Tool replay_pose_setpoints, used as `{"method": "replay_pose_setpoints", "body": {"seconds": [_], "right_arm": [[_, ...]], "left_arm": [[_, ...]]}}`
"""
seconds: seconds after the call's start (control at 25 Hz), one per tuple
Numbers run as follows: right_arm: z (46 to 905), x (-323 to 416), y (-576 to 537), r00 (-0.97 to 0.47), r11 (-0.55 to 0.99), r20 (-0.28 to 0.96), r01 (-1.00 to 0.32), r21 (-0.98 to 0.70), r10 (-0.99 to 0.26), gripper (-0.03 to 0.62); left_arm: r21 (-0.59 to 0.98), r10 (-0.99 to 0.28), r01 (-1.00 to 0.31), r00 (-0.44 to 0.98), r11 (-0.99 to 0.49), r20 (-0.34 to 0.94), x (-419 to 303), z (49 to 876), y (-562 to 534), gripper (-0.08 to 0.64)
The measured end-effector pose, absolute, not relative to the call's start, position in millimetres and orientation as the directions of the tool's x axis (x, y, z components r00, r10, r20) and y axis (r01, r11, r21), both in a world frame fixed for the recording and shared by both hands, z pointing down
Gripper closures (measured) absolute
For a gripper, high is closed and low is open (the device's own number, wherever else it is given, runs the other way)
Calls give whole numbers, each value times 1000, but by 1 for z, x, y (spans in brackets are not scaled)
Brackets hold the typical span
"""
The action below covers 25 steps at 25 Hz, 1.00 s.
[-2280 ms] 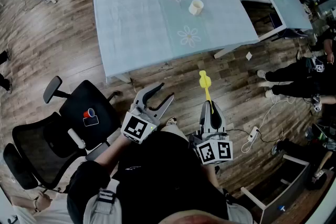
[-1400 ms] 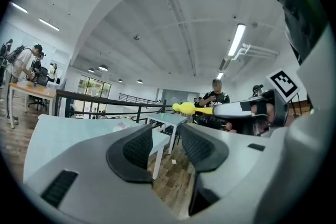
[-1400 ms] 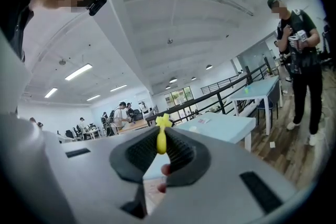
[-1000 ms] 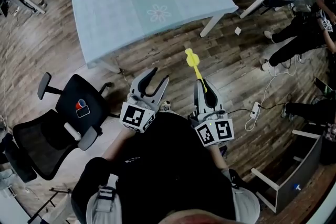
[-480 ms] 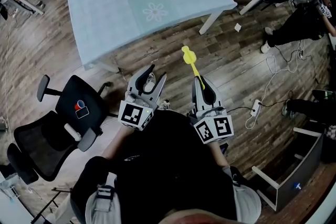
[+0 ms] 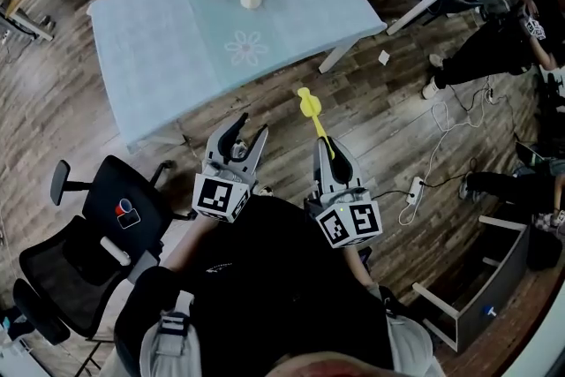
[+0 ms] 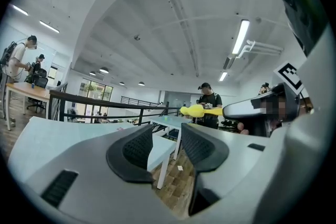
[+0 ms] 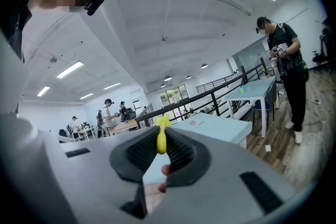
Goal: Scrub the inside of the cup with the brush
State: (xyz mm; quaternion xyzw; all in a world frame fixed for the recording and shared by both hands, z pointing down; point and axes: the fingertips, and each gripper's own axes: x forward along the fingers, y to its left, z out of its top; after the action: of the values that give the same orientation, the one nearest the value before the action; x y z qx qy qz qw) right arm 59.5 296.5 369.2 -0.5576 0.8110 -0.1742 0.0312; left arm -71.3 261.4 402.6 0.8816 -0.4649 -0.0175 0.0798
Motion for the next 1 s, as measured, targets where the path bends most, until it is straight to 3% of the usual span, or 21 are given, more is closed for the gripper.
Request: {"method": "replay_pose_setpoints", "body": {"seconds": [0.48,1.0], "right_arm": [[366,36,180,-290,235,150,-923,-305,-945,554],[376,37,115,-341,274,189,-912,-306,-921,554]], "left_arm": [[131,-773,-767,635,-628,13,-89,399,129,382],[148,-794,-791,606,-594,49,-81,410,76,371]]}}
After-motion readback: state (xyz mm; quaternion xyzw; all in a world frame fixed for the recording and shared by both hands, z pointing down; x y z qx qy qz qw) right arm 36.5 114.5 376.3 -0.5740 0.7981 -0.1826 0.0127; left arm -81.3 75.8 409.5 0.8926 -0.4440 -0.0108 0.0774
